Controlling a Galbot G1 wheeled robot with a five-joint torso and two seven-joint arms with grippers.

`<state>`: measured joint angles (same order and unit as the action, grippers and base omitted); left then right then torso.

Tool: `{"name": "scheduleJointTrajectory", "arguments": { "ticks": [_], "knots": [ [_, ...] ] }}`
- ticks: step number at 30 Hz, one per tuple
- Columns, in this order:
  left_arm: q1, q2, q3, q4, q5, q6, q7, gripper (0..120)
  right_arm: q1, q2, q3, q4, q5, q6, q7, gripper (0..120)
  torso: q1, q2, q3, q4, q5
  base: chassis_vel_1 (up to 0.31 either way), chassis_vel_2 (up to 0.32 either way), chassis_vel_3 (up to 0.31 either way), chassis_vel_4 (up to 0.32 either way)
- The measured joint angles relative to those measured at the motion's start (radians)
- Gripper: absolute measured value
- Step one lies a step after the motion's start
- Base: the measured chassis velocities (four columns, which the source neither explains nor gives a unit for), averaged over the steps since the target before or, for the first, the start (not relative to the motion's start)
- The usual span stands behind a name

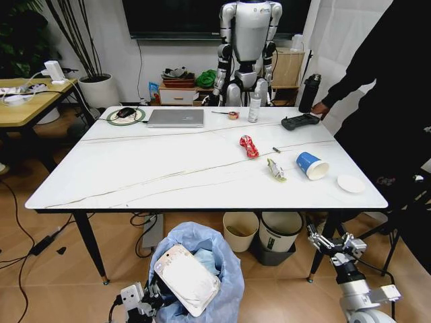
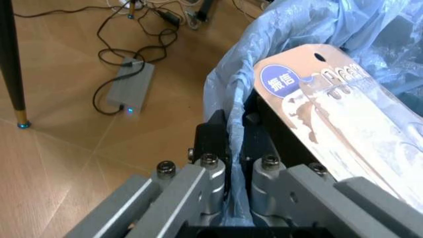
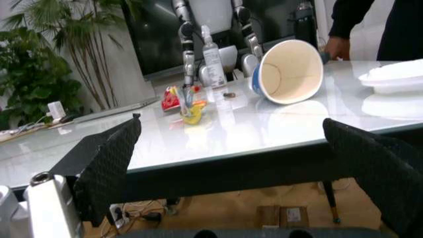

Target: Pick up the trash bin and place the trash from the table into it.

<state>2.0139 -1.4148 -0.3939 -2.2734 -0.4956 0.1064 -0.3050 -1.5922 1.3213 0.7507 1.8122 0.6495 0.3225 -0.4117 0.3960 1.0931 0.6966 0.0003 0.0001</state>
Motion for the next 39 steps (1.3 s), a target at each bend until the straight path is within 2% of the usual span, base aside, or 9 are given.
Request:
{"name": "scheduleJointTrajectory", "arguments": {
  "ticks": [5, 9, 16, 17, 18, 23, 30, 35, 39],
  "knots": [
    [0.010, -0.016, 0.007, 0.004, 0.017, -0.013, 0.007, 0, 0.034, -0.030, -0.007, -0.017, 0.027, -0.009, 0.015, 100, 0.000, 0.000, 0.000, 0.0000, 0.0001, -0.020, -0.011, 0.012, 0.020],
    [0.025, -0.034, 0.013, 0.007, 0.038, -0.028, 0.013, 0, 0.095, -0.092, -0.010, -0.029, 0.045, -0.063, 0.040, 100, 0.000, 0.000, 0.000, 0.0002, 0.0001, 0.000, 0.000, 0.000, 0.000],
    [0.040, -0.053, 0.004, -0.003, 0.051, -0.038, 0.016, 0, 0.193, -0.261, -0.032, -0.028, 0.088, -0.143, 0.133, 100, 0.000, 0.000, 0.000, 0.0001, -0.0001, 0.000, 0.000, 0.000, 0.000],
    [0.041, -0.053, 0.002, -0.004, 0.052, -0.039, 0.016, 0, 0.197, -0.266, -0.033, -0.028, 0.090, -0.147, 0.134, 100, 0.000, 0.000, 0.000, 0.0001, -0.0001, 0.000, 0.000, 0.000, 0.000],
    [0.046, -0.058, -0.004, -0.008, 0.053, -0.042, 0.017, 0, 0.229, -0.301, -0.045, -0.027, 0.109, -0.192, 0.144, 100, 0.000, 0.000, 0.000, 0.0001, -0.0002, 0.000, 0.000, 0.000, 0.000],
    [0.053, -0.067, -0.015, -0.017, 0.054, -0.046, 0.019, 0, 0.291, -0.339, -0.069, -0.055, 0.114, -0.252, 0.147, 100, 0.000, 0.000, 0.000, 0.0000, 0.0001, 0.000, 0.000, 0.000, 0.000],
    [0.057, -0.081, -0.037, -0.029, 0.055, -0.046, 0.019, 0, 0.384, -0.399, -0.104, -0.196, 0.035, -0.300, 0.139, 100, 0.000, 0.000, 0.000, 0.0001, 0.0001, 0.000, 0.000, 0.000, 0.000],
    [0.057, -0.083, -0.045, -0.033, 0.053, -0.046, 0.019, 0, 0.402, -0.439, -0.124, -0.231, -0.069, -0.316, 0.237, 100, 0.000, 0.000, 0.000, 0.0000, 0.0001, 0.000, 0.000, 0.000, 0.000],
    [0.052, -0.078, -0.050, -0.033, 0.049, -0.044, 0.019, 0, 0.407, -0.470, -0.127, -0.167, -0.053, -0.420, 0.413, 100, 0.000, 0.000, 0.000, -0.0001, -0.0002, 0.000, 0.000, 0.000, 0.000]
  ]
}}
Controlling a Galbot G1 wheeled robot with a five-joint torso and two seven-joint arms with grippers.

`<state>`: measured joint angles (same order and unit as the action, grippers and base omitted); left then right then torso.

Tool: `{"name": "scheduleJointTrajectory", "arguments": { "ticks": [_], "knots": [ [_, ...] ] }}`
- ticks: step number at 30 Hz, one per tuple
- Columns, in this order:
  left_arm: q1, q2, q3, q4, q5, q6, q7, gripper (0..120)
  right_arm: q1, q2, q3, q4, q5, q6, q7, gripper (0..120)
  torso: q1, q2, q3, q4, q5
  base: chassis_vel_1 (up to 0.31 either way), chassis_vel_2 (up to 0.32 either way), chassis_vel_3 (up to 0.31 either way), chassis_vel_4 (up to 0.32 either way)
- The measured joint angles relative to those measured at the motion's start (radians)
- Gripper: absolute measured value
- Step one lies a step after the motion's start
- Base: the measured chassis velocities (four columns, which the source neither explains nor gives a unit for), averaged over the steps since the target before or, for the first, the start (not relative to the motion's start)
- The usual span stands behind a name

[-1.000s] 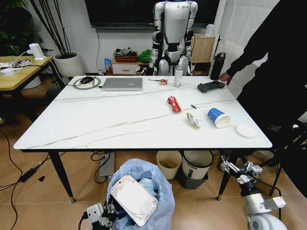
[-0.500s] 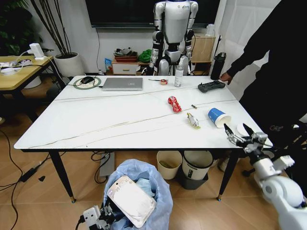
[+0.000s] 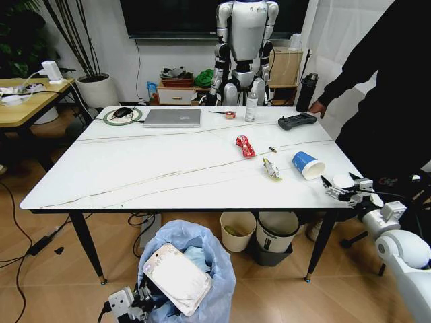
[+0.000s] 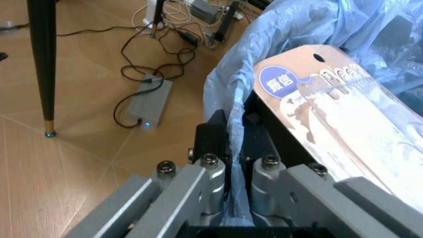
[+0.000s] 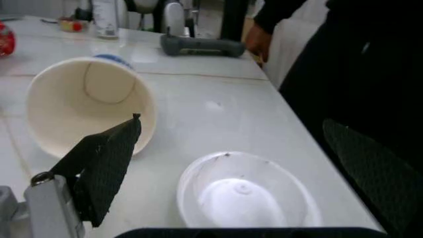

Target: Pick up the trash bin and place the trash from the table into it.

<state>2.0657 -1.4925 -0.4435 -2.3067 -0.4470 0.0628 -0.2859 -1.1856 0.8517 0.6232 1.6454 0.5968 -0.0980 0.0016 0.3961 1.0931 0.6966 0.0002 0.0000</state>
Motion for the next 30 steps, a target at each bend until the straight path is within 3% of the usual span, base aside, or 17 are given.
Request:
{"name": "scheduleJointTrajectory", "arguments": {
  "ticks": [5, 9, 23, 30],
  "knots": [
    [-0.003, 0.012, -0.003, 0.000, -0.012, 0.001, 0.000, 0, -0.006, -0.016, 0.039, 0.112, 0.101, -0.103, 0.068, 100, 0.000, 0.000, 0.000, 0.0004, -0.0001, 0.000, 0.000, 0.000, 0.000],
    [-0.007, 0.026, -0.007, 0.000, -0.027, 0.003, -0.001, 0, -0.006, -0.014, 0.102, 0.176, 0.119, -0.232, 0.011, 100, 0.000, 0.000, 0.000, 0.0000, -0.0005, 0.000, 0.000, 0.000, 0.000],
    [-0.003, 0.044, -0.008, -0.003, -0.040, 0.006, -0.002, 0, 0.005, 0.013, 0.073, 0.159, 0.080, -0.239, -0.022, 100, 0.000, 0.000, 0.000, 0.0000, 0.0000, 0.000, 0.000, 0.000, 0.000],
    [-0.003, 0.034, -0.003, -0.003, -0.035, 0.008, -0.003, 0, 0.055, 0.038, 0.046, 0.146, 0.180, -0.292, -0.022, 100, 0.000, 0.000, 0.000, 0.0004, 0.0000, 0.000, 0.000, 0.000, 0.000]
  ]
}}
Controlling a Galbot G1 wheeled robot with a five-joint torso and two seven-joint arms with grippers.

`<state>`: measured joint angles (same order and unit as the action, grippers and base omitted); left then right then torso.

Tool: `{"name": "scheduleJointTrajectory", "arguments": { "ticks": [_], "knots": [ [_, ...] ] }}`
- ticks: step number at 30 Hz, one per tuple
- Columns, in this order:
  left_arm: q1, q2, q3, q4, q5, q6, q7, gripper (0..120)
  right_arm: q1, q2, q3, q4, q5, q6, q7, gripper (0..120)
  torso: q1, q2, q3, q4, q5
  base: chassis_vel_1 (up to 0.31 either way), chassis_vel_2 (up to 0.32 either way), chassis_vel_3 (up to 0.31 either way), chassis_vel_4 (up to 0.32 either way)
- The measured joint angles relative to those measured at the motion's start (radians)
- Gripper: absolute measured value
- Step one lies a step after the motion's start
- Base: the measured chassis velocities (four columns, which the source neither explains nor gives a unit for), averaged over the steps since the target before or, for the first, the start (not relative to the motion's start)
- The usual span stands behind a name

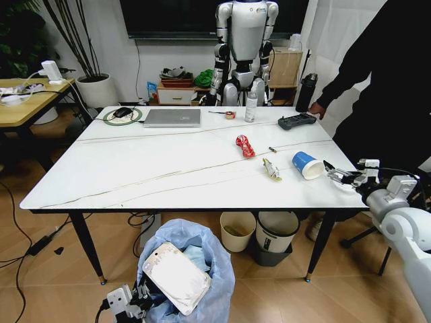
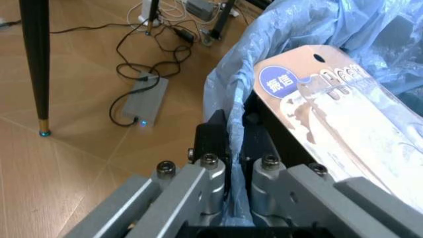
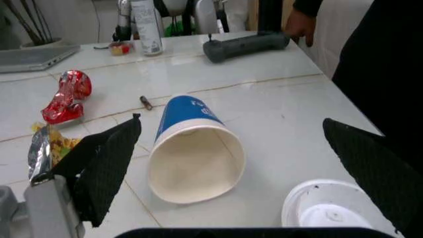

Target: Pick up the trash bin and place the trash from the table into it.

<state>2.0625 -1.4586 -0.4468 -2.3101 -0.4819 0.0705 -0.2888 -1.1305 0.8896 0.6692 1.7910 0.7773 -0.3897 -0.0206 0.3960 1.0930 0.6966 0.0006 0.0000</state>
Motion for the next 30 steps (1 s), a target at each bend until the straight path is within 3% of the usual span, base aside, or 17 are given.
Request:
{"name": "scheduleJointTrajectory", "arguments": {
  "ticks": [25, 27, 30],
  "knots": [
    [0.003, -0.026, -0.005, 0.001, 0.018, -0.002, 0.000, 0, 0.046, -0.066, -0.073, -0.169, -0.172, -0.092, -0.101, 100, 0.000, 0.000, 0.000, -0.0003, 0.0001, 0.000, 0.000, 0.000, 0.000],
    [0.003, -0.027, -0.005, 0.002, 0.018, -0.002, 0.000, 0, 0.047, -0.066, -0.074, -0.173, -0.172, -0.094, -0.100, 98, 0.000, 0.000, 0.000, -0.0003, 0.0001, 0.000, 0.000, 0.000, 0.000],
    [0.001, -0.028, -0.006, 0.004, 0.018, -0.002, 0.000, 0, 0.057, -0.067, -0.076, -0.187, -0.164, -0.097, -0.093, 85, 0.000, 0.000, 0.000, -0.0002, 0.0000, 0.000, 0.000, 0.000, 0.000]
  ]
}}
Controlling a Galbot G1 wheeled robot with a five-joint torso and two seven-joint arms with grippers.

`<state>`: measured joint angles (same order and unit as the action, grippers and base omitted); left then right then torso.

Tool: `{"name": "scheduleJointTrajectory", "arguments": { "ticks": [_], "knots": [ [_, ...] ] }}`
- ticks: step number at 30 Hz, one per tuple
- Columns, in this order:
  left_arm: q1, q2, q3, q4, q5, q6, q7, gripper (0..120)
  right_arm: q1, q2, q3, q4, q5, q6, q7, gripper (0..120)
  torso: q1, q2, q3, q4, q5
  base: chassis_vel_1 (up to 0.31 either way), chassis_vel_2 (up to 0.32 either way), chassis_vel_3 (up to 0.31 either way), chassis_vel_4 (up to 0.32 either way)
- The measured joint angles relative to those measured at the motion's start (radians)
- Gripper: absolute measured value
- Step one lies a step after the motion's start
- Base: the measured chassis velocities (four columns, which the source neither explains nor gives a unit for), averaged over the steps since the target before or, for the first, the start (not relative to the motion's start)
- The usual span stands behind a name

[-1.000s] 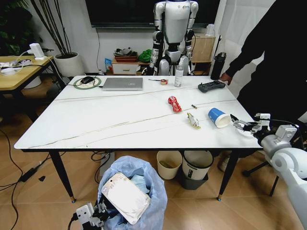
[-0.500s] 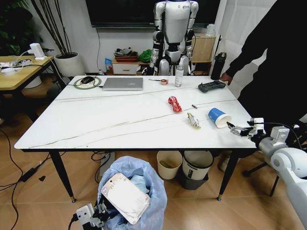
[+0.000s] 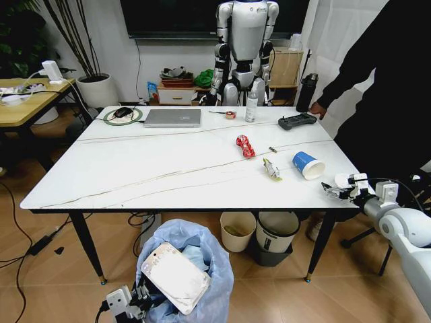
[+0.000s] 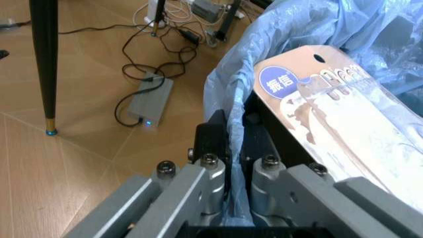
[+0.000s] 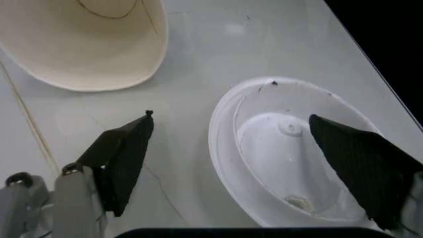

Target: Pick up the trash bin and place the trash from the table into it.

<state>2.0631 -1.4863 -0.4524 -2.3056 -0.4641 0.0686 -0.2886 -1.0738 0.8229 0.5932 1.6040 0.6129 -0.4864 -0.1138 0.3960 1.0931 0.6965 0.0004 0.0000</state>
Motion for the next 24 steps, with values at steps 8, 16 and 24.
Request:
{"name": "scheduleJointTrajectory", "arguments": {
  "ticks": [8, 16, 24],
  "knots": [
    [-0.006, 0.001, -0.003, 0.003, -0.003, 0.004, -0.001, 0, 0.003, 0.001, -0.002, -0.007, 0.001, 0.001, 0.002, 57, 0.000, 0.000, 0.000, -0.0001, -0.0004, 0.000, 0.000, 0.000, 0.000],
    [-0.010, 0.009, -0.007, 0.003, -0.012, 0.009, -0.004, 0, -0.001, -0.001, -0.005, -0.002, -0.012, 0.003, 0.002, 26, 0.000, 0.000, 0.000, 0.0000, 0.0000, 0.000, 0.000, 0.000, 0.000],
    [-0.016, 0.023, -0.006, 0.002, -0.022, 0.016, -0.005, 0, -0.029, 0.003, 0.018, 0.033, -0.018, 0.000, 0.009, 6, 0.000, 0.000, 0.000, 0.0001, 0.0004, 0.000, 0.000, 0.000, 0.000]
  ]
}}
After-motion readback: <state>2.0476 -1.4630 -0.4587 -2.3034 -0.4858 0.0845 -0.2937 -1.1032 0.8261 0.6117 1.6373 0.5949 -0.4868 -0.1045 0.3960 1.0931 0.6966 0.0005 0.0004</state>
